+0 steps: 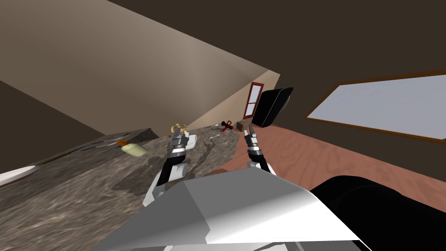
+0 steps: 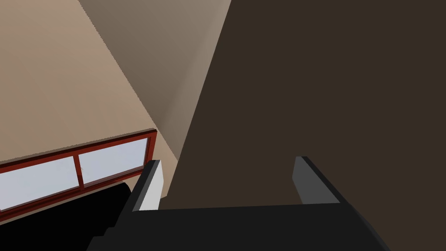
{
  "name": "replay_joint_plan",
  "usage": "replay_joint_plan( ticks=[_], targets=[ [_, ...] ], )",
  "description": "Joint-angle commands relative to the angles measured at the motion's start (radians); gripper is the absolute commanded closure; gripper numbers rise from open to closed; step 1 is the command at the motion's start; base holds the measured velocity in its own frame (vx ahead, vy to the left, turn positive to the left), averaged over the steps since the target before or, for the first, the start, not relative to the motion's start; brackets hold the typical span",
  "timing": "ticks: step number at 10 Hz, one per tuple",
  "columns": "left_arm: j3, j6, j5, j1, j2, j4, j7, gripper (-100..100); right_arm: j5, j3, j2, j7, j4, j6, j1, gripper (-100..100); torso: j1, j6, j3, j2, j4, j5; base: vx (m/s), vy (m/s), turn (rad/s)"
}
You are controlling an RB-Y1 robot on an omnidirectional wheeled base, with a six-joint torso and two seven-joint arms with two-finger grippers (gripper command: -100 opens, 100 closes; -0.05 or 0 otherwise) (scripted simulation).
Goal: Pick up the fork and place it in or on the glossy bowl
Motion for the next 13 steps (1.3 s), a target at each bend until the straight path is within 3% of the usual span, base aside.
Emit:
replay_joint_plan(
  ticks=[1,2,3,4,5,6,7,8,11,12,13],
  targets=[
    [0.008,0.050,0.020,-0.041,0.009,0.031,0.001,-100,0.000,0.000,0.000,0.000,0.000,0.000,0.000,0,0.000,0.000,0.000,0.000,0.000,0.000,-0.023,-0.024,0.042],
    [0.008,0.058,0.020,-0.041,0.009,0.031,0.001,-100,0.000,0.000,0.000,0.000,0.000,0.000,0.000,0,0.000,0.000,0.000,0.000,0.000,0.000,-0.016,-0.021,0.023],
    [0.014,0.096,0.039,-0.079,0.015,0.061,0.002,-100,0.000,0.000,0.000,0.000,0.000,0.000,0.000,0,0.000,0.000,0.000,0.000,0.000,0.000,-0.013,-0.025,0.045],
    [0.014,0.106,0.039,-0.079,0.015,0.061,0.002,-100,0.000,0.000,0.000,0.000,0.000,0.000,0.000,0,-0.001,0.000,0.000,0.000,0.000,0.000,-0.009,-0.021,0.022],
    [0.020,0.139,0.058,-0.119,0.021,0.093,0.004,-100,0.000,0.000,0.000,0.000,0.000,0.000,0.000,0,0.000,0.000,0.000,0.000,0.000,0.000,-0.018,-0.023,0.045],
    [0.020,0.158,0.058,-0.119,0.021,0.093,0.004,-100,0.000,0.000,0.000,0.000,0.000,0.000,0.000,0,0.000,0.000,0.000,0.000,0.000,0.000,-0.017,-0.024,0.023],
    [0.025,0.191,0.079,-0.155,0.026,0.127,0.006,-100,0.000,0.000,0.000,0.000,0.000,0.000,0.000,0,-0.001,0.000,0.000,0.000,0.000,0.000,-0.021,-0.028,0.049],
    [0.025,0.212,0.079,-0.161,0.026,0.127,0.006,-100,0.000,0.000,0.000,0.000,0.000,0.000,0.000,0,-0.001,0.000,0.000,0.000,0.000,0.000,-0.015,-0.024,0.021],
    [0.034,0.300,0.122,-0.246,0.034,0.203,0.013,-100,0.000,0.000,0.000,0.000,0.000,0.000,0.000,0,0.000,0.000,0.000,0.000,0.000,0.000,-0.012,-0.025,0.039],
    [0.034,0.326,0.122,-0.250,0.034,0.203,0.013,-100,0.000,0.000,0.000,0.000,0.000,0.000,0.000,0,0.000,0.000,0.000,-0.001,0.000,0.000,-0.007,-0.020,0.020],
    [0.037,0.359,0.144,-0.296,0.037,0.245,0.018,-100,0.000,0.000,0.000,0.000,0.000,0.000,0.000,0,0.000,0.000,0.000,-0.001,0.000,0.000,-0.009,-0.024,0.037]
  ],
)
